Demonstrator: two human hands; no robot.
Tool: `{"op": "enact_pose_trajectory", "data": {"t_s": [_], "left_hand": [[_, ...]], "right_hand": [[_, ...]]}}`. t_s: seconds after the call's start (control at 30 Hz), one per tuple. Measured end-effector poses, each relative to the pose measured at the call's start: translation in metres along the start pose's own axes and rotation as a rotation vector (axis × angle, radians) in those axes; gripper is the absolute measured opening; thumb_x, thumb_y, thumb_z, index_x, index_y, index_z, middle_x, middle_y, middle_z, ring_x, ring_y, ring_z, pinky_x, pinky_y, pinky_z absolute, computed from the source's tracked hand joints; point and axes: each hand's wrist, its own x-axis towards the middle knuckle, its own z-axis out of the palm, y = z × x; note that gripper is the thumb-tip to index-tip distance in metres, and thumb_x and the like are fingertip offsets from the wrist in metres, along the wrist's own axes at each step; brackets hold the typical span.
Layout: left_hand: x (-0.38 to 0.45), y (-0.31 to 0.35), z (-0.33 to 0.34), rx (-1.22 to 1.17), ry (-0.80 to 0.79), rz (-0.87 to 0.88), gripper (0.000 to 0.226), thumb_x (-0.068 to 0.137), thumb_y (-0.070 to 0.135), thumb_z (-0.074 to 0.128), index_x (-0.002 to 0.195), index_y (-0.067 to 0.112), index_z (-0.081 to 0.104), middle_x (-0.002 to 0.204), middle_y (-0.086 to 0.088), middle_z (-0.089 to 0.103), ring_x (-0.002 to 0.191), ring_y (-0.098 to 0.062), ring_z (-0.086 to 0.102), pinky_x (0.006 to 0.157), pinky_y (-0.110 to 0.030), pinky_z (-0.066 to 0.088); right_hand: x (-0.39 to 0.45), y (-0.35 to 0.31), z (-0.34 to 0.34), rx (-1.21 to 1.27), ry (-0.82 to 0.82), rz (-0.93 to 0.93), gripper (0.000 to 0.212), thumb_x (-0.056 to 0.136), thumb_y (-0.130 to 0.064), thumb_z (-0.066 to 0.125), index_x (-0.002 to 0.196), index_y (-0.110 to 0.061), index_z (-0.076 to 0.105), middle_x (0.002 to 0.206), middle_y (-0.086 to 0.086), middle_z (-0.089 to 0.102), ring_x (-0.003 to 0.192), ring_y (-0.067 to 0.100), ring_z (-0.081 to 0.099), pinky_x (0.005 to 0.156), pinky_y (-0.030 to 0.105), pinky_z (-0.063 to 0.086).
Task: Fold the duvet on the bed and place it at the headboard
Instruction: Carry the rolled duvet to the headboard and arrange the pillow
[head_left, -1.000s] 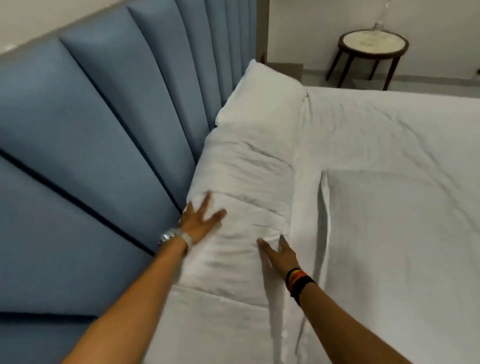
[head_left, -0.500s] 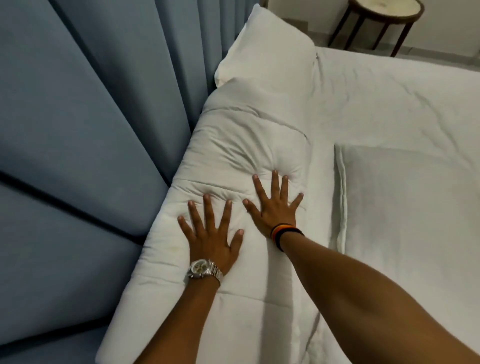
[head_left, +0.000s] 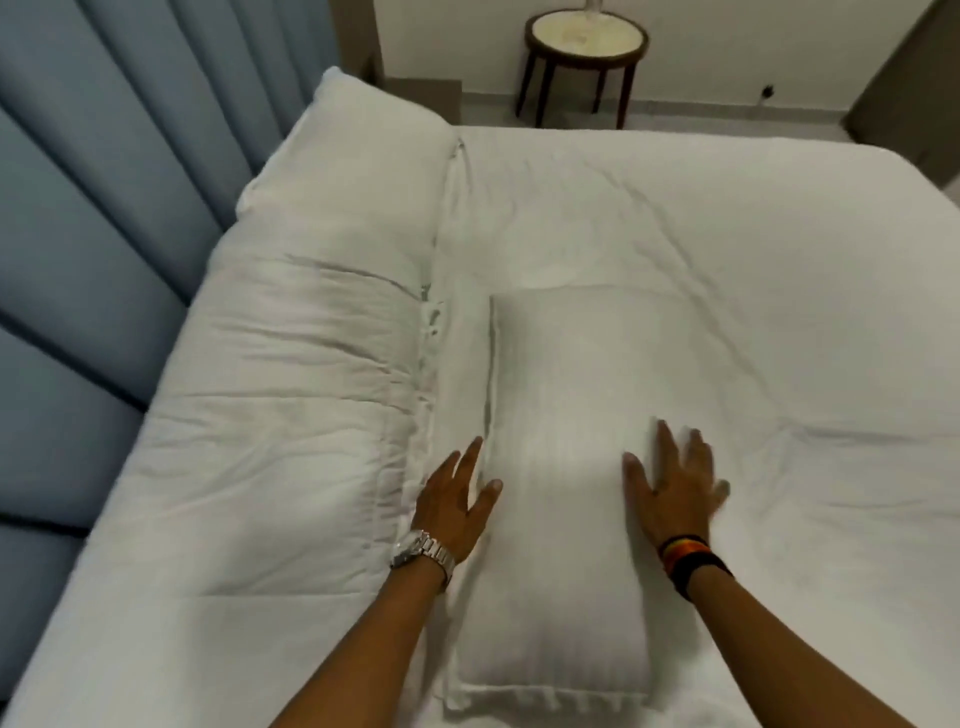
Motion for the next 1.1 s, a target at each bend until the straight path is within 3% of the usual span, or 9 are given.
{"op": "enact_pose_trajectory", "data": {"t_s": [0.13, 0.27, 0.4, 0.53, 0.7, 0.83, 0.93, 1.03, 1.1], "left_hand": [[0.014, 0.052, 0.059, -0.38, -0.106, -0.262, 0.088, 0.091, 0.071, 0.054, 0.159, 0.054, 0.001, 0.17, -0.004, 0.02, 0.151, -0.027, 0.032, 0.118, -0.036, 0.03], [0.018, 0.074, 0.077, -0.419, 0.012, -0.425, 0.096, 0.075, 0.084, 0.063, 0.155, 0.062, 0.014, 0.163, -0.007, 0.037, 0.143, -0.033, 0.044, 0.114, -0.043, 0.041], [0.007, 0.119, 0.047, -0.478, 0.182, -0.318, 0.094, 0.071, 0.074, 0.077, 0.154, 0.05, 0.037, 0.147, 0.01, 0.055, 0.133, -0.019, 0.055, 0.11, -0.033, 0.045], [0.003, 0.172, -0.019, -0.346, 0.366, -0.157, 0.072, 0.074, 0.069, 0.078, 0.137, 0.04, 0.06, 0.107, 0.028, 0.064, 0.107, -0.003, 0.064, 0.096, -0.023, 0.05], [-0.028, 0.204, -0.132, -0.177, 0.55, 0.042, 0.067, 0.078, 0.068, 0.074, 0.134, 0.033, 0.064, 0.124, 0.009, 0.073, 0.116, -0.014, 0.067, 0.097, -0.024, 0.05], [-0.087, 0.167, -0.241, -0.012, 0.648, -0.009, 0.072, 0.083, 0.077, 0.062, 0.143, 0.036, 0.055, 0.14, 0.001, 0.065, 0.13, -0.025, 0.059, 0.102, -0.027, 0.043], [-0.113, 0.104, -0.303, 0.077, 0.617, -0.163, 0.077, 0.085, 0.082, 0.05, 0.148, 0.037, 0.051, 0.149, -0.003, 0.058, 0.136, -0.031, 0.053, 0.11, -0.038, 0.042], [-0.131, 0.009, -0.34, 0.132, 0.455, -0.375, 0.098, 0.077, 0.095, 0.037, 0.155, 0.036, 0.041, 0.159, -0.006, 0.046, 0.143, -0.035, 0.046, 0.117, -0.042, 0.038], [-0.13, -0.048, -0.338, 0.25, 0.353, -0.483, 0.105, 0.077, 0.095, 0.031, 0.159, 0.031, 0.034, 0.165, -0.011, 0.034, 0.147, -0.037, 0.037, 0.12, -0.045, 0.032]], "right_hand": [[0.026, 0.1, -0.042, 0.23, -0.177, 0.274, 0.099, 0.075, -0.093, 0.05, 0.161, -0.052, 0.02, 0.174, 0.004, 0.011, 0.159, 0.028, 0.015, 0.127, 0.056, 0.01], [0.033, 0.131, -0.045, 0.556, -0.368, 0.222, 0.098, 0.083, -0.074, 0.067, 0.16, -0.056, 0.011, 0.166, -0.012, 0.03, 0.151, 0.019, 0.034, 0.119, 0.035, 0.03], [0.029, 0.103, -0.041, 0.758, -0.196, 0.19, 0.085, 0.087, -0.064, 0.071, 0.158, -0.055, 0.025, 0.153, -0.015, 0.046, 0.142, 0.017, 0.047, 0.112, 0.031, 0.037], [0.021, 0.056, -0.061, 0.942, -0.098, 0.097, 0.069, 0.097, -0.049, 0.067, 0.158, -0.047, 0.034, 0.155, -0.016, 0.046, 0.141, 0.014, 0.048, 0.119, 0.036, 0.036], [-0.001, -0.044, -0.09, 1.032, -0.074, -0.036, 0.065, 0.102, -0.043, 0.061, 0.16, -0.038, 0.033, 0.163, -0.011, 0.035, 0.15, 0.016, 0.036, 0.122, 0.029, 0.026], [-0.054, -0.137, -0.088, 0.965, -0.131, -0.161, 0.087, 0.081, -0.085, 0.057, 0.158, -0.055, 0.028, 0.168, -0.019, 0.024, 0.154, 0.008, 0.024, 0.128, 0.032, 0.017], [-0.098, -0.189, -0.068, 0.965, -0.293, -0.262, 0.081, 0.088, -0.064, 0.066, 0.159, -0.052, 0.027, 0.154, -0.026, 0.033, 0.138, -0.002, 0.034, 0.107, 0.003, 0.026], [-0.143, -0.23, -0.017, 0.777, -0.558, -0.251, 0.083, 0.088, -0.07, 0.062, 0.16, -0.05, 0.024, 0.154, -0.023, 0.032, 0.141, 0.009, 0.038, 0.115, 0.024, 0.028], [-0.156, -0.257, 0.013, 0.596, -0.596, -0.176, 0.103, 0.078, -0.093, 0.046, 0.163, -0.038, 0.028, 0.172, -0.005, 0.019, 0.158, 0.021, 0.018, 0.126, 0.042, 0.017]]}}
